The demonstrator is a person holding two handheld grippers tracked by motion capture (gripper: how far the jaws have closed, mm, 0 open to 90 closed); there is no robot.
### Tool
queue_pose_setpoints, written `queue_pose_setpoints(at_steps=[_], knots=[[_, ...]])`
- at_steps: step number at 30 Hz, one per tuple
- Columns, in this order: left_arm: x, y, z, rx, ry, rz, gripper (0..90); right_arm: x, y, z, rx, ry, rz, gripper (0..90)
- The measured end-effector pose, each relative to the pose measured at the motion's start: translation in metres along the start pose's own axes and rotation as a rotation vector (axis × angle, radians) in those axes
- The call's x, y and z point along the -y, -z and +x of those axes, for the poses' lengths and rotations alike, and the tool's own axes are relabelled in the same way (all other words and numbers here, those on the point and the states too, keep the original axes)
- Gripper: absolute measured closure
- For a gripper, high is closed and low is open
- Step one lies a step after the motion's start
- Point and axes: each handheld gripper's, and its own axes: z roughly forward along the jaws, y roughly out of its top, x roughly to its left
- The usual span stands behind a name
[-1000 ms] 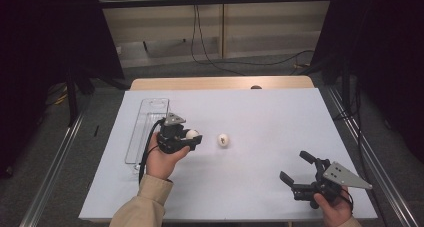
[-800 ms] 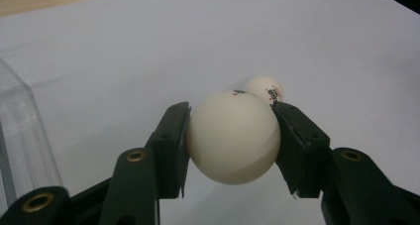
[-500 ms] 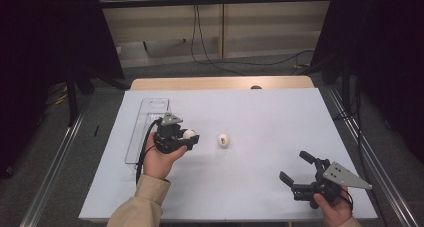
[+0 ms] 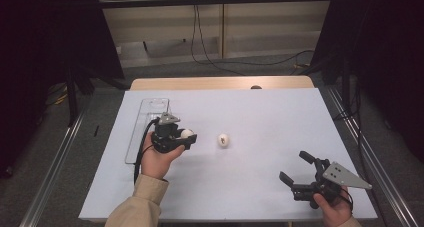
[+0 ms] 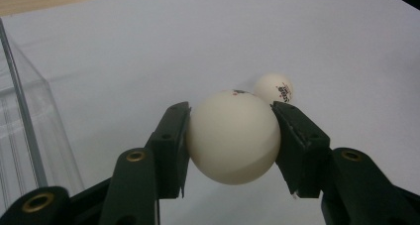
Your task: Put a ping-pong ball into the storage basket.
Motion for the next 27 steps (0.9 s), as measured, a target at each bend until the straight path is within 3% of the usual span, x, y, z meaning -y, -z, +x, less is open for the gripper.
queue_pose_setpoints(at_steps=[27], knots=[[0.001, 0.013, 0.012, -0.045, 0.013, -0.009, 51.1, 0.000, -0.001, 0.001, -0.006, 0.005, 0.002, 1.6]])
